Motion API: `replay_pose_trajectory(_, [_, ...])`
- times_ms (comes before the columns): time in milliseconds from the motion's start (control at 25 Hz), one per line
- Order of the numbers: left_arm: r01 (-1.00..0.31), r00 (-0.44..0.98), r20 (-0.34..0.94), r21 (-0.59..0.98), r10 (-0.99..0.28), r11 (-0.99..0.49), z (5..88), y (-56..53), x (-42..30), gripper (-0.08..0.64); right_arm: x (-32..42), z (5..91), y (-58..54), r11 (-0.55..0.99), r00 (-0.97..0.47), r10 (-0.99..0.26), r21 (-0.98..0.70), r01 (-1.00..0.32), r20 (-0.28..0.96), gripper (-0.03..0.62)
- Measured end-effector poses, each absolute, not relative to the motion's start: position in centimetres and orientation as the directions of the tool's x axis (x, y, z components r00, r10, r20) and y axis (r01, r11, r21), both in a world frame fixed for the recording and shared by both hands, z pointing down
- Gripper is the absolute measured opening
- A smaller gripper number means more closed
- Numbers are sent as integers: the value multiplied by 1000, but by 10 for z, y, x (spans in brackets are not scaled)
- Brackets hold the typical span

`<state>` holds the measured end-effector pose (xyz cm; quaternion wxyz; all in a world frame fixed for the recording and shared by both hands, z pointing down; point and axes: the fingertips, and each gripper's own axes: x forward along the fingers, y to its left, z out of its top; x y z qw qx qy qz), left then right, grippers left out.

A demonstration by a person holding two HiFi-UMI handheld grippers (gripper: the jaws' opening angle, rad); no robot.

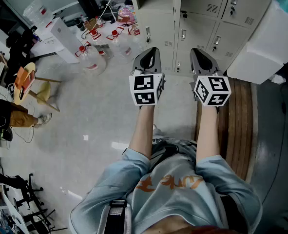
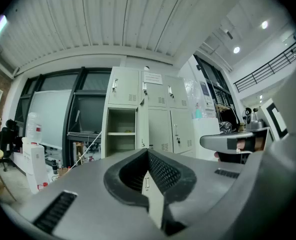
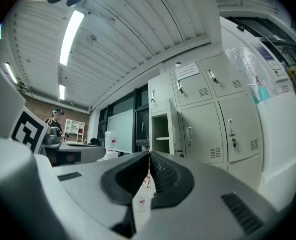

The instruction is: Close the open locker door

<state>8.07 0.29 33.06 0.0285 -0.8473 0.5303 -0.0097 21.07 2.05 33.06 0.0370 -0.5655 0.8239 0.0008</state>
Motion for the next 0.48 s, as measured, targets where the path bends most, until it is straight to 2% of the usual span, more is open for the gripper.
replay_pose_trajectory(480, [-896, 442, -25, -58, -897, -440, 322, -6, 90, 18, 221, 321, 8, 382, -375, -922, -78, -921, -99, 34])
